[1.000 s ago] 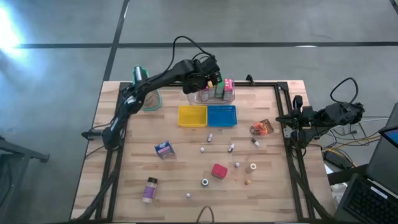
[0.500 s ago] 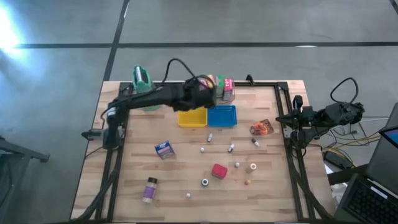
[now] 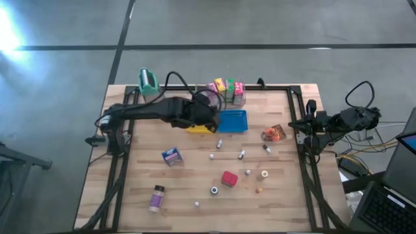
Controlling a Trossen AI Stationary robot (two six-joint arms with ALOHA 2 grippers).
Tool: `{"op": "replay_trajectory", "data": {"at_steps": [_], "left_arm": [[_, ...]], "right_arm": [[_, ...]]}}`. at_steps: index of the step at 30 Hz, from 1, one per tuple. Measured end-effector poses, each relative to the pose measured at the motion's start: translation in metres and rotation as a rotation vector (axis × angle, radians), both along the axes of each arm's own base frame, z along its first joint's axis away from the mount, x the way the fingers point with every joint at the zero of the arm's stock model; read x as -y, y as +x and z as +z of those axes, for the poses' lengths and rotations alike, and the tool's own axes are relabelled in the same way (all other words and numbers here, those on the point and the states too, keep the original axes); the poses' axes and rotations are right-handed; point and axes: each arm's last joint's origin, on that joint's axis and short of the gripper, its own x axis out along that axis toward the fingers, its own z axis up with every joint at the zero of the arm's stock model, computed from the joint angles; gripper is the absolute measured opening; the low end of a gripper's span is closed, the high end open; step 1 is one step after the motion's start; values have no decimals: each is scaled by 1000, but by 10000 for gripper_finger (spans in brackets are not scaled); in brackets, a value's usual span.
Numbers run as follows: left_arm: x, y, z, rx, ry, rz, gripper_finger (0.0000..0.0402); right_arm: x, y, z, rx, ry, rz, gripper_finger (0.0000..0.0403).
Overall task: Pick & Place Kitchen Items
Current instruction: Put the blue cereal box into the transparent bin
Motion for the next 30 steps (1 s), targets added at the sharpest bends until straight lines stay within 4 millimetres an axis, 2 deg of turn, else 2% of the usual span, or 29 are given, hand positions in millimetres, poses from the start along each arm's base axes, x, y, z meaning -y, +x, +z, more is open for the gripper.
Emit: {"op": "replay_trajectory", "data": {"at_steps": [5,9,23,26,28,30], "left_arm": [[-3,-1,-12,-191,86,-169,317],[-3,-6,-16,-287,93,-223,317],[2,-9,-43,-416,55,-269,317],[12,-19,-41,-500,100,-259,317],[28,-30,-36,-534,174,-255,317],[48,-38,-29,-497,213,-288,316]], "right_arm": [[0,0,0,0,0,0,8],[0,0,0,0,0,0,8],[0,0,0,0,-1,0,8],[0,0,0,0,0,0,8],[0,0,0,0,-1,0,8],[0,0,0,0,0,0,8]]}}
